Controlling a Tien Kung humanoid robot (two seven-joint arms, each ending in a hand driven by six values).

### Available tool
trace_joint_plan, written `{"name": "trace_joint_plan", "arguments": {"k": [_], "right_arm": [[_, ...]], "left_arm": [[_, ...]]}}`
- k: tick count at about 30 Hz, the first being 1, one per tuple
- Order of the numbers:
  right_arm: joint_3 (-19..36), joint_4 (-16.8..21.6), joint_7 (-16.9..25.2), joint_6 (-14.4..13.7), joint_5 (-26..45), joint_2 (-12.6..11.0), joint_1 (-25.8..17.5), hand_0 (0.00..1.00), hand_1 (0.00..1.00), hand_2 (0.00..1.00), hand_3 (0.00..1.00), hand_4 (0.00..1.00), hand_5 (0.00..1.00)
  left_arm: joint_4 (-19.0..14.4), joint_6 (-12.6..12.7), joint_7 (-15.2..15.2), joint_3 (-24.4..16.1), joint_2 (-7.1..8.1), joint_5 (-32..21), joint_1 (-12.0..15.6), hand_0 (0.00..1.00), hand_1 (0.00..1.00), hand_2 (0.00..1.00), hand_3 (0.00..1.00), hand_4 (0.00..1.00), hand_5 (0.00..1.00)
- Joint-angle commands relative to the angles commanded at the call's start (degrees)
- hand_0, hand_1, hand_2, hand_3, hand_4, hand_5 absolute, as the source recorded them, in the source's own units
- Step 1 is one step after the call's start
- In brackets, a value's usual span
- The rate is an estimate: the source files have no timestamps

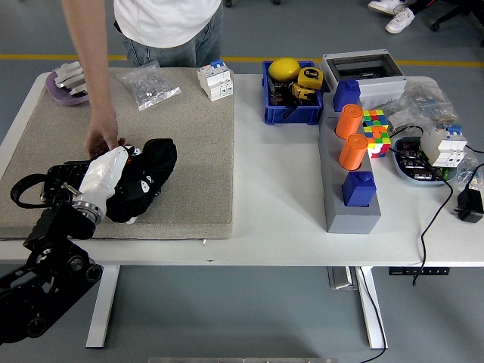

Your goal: Pick the rag up,wipe the panel,place it on the desk

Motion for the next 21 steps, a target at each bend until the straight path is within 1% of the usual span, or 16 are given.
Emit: {"name": "trace_joint_plan", "arguments": {"k": [5, 9, 12, 15, 21], "right_arm": [[0.1, 0.1, 0.0, 0.0, -0.1, 0.0, 0.0, 0.805, 0.699, 0.709, 0.681, 0.998, 0.736], [0.0, 0.1, 0.0, -0.1, -0.1, 0.1, 0.0, 0.805, 0.699, 0.708, 0.680, 0.998, 0.736], [0.1, 0.2, 0.0, -0.1, -0.2, 0.1, 0.0, 0.805, 0.699, 0.708, 0.680, 0.998, 0.736], [0.3, 0.3, 0.0, -0.2, -0.4, 0.1, 0.0, 0.805, 0.697, 0.708, 0.680, 0.998, 0.734], [0.8, 0.5, 0.0, -0.3, -0.7, 0.0, -0.1, 0.803, 0.698, 0.708, 0.681, 0.998, 0.736]], "left_arm": [[-0.2, -0.1, 0.4, 1.3, -0.12, 0.0, -0.6, 0.245, 0.185, 0.546, 0.509, 0.226, 0.002], [-0.4, 0.1, 0.6, 1.2, 0.03, 0.1, -0.5, 0.245, 0.185, 0.547, 0.509, 0.227, 0.002], [0.2, 0.2, 0.7, 0.3, -0.02, 0.2, -0.2, 0.245, 0.185, 0.547, 0.509, 0.227, 0.002], [0.7, 0.3, 0.7, -0.9, 0.27, 0.4, 0.3, 0.245, 0.187, 0.548, 0.509, 0.230, 0.002], [1.0, 0.7, 0.7, -5.1, 1.92, 1.2, 3.0, 0.244, 0.188, 0.548, 0.511, 0.234, 0.002]]}}
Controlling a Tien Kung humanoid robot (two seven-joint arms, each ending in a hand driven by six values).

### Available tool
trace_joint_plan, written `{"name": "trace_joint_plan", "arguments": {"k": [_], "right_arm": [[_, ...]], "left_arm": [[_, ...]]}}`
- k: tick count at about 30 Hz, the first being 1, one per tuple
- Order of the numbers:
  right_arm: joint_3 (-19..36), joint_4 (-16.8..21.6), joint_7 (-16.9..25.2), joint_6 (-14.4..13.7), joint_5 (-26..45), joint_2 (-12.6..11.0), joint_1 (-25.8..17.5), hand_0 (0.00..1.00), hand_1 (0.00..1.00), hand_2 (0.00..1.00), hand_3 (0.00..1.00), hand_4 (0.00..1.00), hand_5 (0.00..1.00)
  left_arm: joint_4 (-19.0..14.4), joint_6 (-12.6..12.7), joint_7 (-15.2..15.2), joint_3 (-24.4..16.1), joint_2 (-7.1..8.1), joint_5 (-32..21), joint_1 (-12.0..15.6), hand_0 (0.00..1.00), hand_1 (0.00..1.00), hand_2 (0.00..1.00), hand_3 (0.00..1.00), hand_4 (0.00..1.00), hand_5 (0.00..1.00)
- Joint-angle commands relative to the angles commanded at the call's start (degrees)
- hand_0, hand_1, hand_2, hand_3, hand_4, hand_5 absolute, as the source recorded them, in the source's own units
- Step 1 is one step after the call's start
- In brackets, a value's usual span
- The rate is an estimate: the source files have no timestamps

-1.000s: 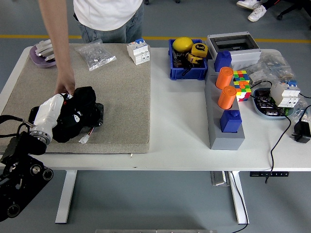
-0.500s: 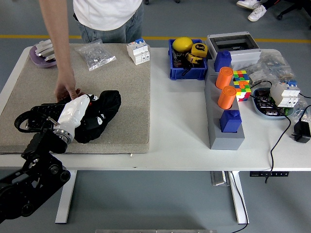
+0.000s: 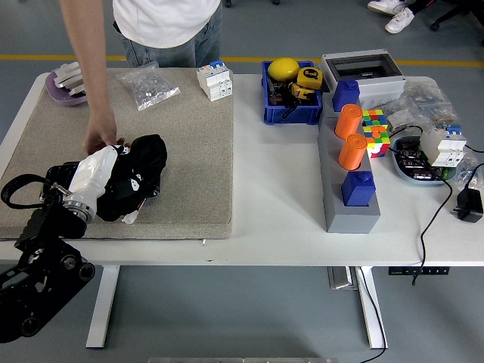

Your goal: Pick the rag up,wipe the panel,place it on the desk

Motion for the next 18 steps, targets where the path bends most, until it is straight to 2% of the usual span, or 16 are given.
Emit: {"name": "trace_joint_plan", "arguments": {"k": [18], "right_arm": [[0.8, 0.2, 0.0, 0.0, -0.6, -0.1, -0.2, 0.805, 0.698, 0.708, 0.680, 0.998, 0.736]], "left_arm": [[0.2, 1.0, 1.4, -9.8, 3.50, 3.5, 5.8, 0.241, 0.189, 0.548, 0.513, 0.248, 0.002]]}}
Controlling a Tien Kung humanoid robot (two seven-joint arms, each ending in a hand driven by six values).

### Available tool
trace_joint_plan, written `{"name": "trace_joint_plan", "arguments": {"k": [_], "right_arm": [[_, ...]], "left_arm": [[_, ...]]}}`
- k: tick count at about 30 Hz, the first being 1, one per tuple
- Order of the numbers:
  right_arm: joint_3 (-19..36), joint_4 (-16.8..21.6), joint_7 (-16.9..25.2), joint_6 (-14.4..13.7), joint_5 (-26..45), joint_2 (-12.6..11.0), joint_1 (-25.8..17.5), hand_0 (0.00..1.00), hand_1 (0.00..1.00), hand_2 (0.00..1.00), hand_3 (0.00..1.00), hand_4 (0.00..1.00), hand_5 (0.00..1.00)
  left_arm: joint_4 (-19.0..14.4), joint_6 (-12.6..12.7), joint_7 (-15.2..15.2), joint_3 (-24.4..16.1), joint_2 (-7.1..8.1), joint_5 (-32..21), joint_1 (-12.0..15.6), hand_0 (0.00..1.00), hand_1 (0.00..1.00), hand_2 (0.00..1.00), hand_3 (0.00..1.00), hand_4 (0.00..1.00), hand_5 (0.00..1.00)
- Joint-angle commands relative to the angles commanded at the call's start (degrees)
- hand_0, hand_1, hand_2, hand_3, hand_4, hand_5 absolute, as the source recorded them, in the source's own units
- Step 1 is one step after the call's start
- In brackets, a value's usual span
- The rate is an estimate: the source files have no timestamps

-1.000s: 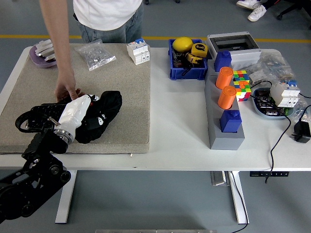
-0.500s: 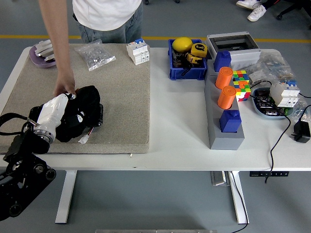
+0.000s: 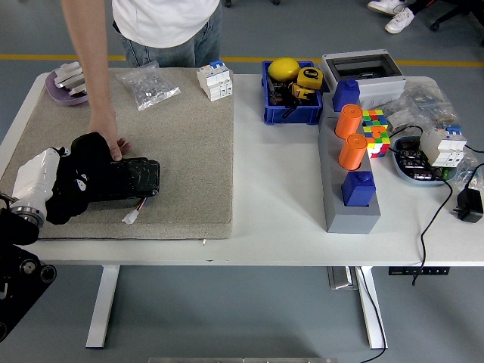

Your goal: Pick the rag up,wipe the panel,place it on the desk

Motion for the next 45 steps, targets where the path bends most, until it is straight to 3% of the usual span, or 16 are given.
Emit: {"name": "trace_joint_plan", "arguments": {"k": [9, 20, 39, 45], "right_arm": [[0.3, 0.2, 0.0, -0.1, -0.4, -0.1, 0.0, 0.804, 0.698, 0.708, 0.680, 0.998, 0.737], [0.3, 0.3, 0.0, -0.2, -0.5, -0.2, -0.1, 0.802, 0.698, 0.708, 0.679, 0.998, 0.736], [-0.1, 0.3, -0.1, -0.1, -0.3, -0.2, -0.1, 0.802, 0.699, 0.708, 0.682, 0.998, 0.734], [-0.2, 0.2, 0.0, -0.1, -0.1, -0.2, 0.1, 0.802, 0.699, 0.708, 0.683, 0.998, 0.735]], "left_arm": [[0.9, 0.3, 0.7, -4.3, 1.48, 0.9, 2.0, 0.239, 0.189, 0.547, 0.514, 0.254, 0.002], [1.5, 0.6, 0.7, -5.2, 1.86, 0.9, 2.5, 0.237, 0.190, 0.544, 0.511, 0.249, 0.002], [-0.7, 1.8, 1.5, 1.7, -0.82, -0.3, -0.4, 0.238, 0.190, 0.541, 0.512, 0.259, 0.002], [-0.9, 1.6, 1.7, 4.1, -3.42, -1.1, -2.3, 0.237, 0.190, 0.541, 0.512, 0.262, 0.002]]}}
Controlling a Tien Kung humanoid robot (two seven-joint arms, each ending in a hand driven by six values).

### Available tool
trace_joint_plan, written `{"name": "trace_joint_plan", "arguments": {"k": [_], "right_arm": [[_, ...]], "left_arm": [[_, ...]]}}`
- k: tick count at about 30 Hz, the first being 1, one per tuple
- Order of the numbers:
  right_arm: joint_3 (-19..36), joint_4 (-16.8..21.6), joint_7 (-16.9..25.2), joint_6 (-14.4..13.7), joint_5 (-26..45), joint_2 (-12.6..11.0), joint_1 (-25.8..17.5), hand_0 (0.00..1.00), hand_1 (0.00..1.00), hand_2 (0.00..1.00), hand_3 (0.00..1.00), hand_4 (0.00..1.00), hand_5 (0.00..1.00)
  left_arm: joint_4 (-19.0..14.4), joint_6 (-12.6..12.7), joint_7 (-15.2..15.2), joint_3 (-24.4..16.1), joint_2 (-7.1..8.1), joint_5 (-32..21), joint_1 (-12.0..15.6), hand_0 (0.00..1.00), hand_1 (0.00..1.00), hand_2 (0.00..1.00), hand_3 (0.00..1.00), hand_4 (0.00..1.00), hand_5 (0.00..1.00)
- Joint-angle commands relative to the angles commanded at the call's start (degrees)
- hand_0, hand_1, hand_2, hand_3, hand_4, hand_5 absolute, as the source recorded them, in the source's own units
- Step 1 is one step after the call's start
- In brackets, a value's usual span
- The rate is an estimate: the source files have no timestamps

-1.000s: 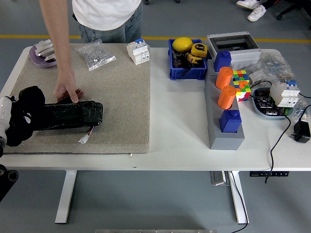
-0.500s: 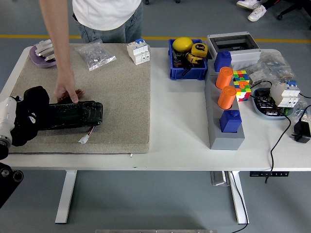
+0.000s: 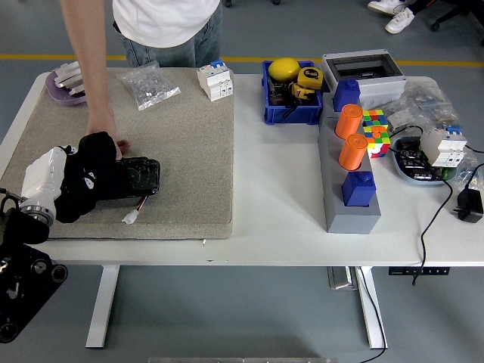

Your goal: Pick the rag up,wipe the panel,place it on the desk

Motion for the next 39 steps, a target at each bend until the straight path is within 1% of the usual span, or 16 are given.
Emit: {"name": "trace_joint_plan", "arguments": {"k": [1, 7, 11, 17, 22, 26, 30, 37, 39], "right_arm": [[0.0, 0.0, 0.0, 0.0, 0.1, 0.0, 0.0, 0.802, 0.699, 0.708, 0.683, 0.998, 0.735], [-0.2, -0.2, 0.0, 0.2, 0.4, 0.0, 0.0, 0.802, 0.699, 0.708, 0.683, 0.998, 0.736], [-0.3, -0.3, 0.0, 0.2, 0.5, 0.0, 0.0, 0.802, 0.699, 0.708, 0.683, 0.998, 0.735], [-0.5, -0.3, 0.0, 0.3, 0.6, 0.0, 0.1, 0.801, 0.699, 0.708, 0.683, 0.998, 0.736], [-0.7, -0.4, 0.0, 0.3, 0.8, -0.1, 0.2, 0.801, 0.699, 0.708, 0.683, 0.998, 0.737], [-0.7, -0.4, -0.1, 0.3, 0.8, 0.0, 0.2, 0.801, 0.699, 0.708, 0.684, 0.998, 0.737], [-0.6, -0.3, -0.1, 0.3, 0.8, 0.0, 0.1, 0.801, 0.699, 0.708, 0.684, 0.998, 0.737], [-0.4, -0.2, -0.1, 0.2, 0.5, 0.0, 0.1, 0.802, 0.699, 0.708, 0.683, 0.998, 0.737], [-0.2, -0.1, 0.0, 0.2, 0.4, 0.0, 0.1, 0.802, 0.699, 0.708, 0.685, 0.998, 0.737]], "left_arm": [[0.0, 0.0, 0.0, 0.6, -0.39, -0.2, -0.2, 0.237, 0.190, 0.541, 0.512, 0.262, 0.002], [0.0, -0.1, 0.2, 4.5, -1.61, -0.8, -1.4, 0.237, 0.190, 0.541, 0.513, 0.266, 0.002], [-0.8, -0.3, 0.4, 6.1, -1.81, -1.0, -2.0, 0.239, 0.191, 0.540, 0.514, 0.268, 0.002], [-2.1, -0.7, 0.8, 9.6, -1.83, -1.4, -3.5, 0.238, 0.191, 0.540, 0.514, 0.273, 0.002], [-3.3, -1.0, 1.2, 12.0, -2.15, -1.7, -4.5, 0.239, 0.191, 0.540, 0.513, 0.274, 0.002], [-3.9, -0.9, 1.3, 12.3, -2.44, -1.5, -4.6, 0.239, 0.191, 0.540, 0.514, 0.279, 0.002], [-3.3, -0.7, 1.3, 11.5, -2.48, -1.4, -4.4, 0.239, 0.191, 0.540, 0.514, 0.279, 0.002], [-1.4, -0.4, 1.3, 8.8, -2.12, -0.9, -3.3, 0.238, 0.192, 0.540, 0.515, 0.281, 0.002], [-0.9, -0.2, 1.2, 7.1, -1.85, -0.5, -2.5, 0.238, 0.193, 0.540, 0.516, 0.284, 0.002]]}}
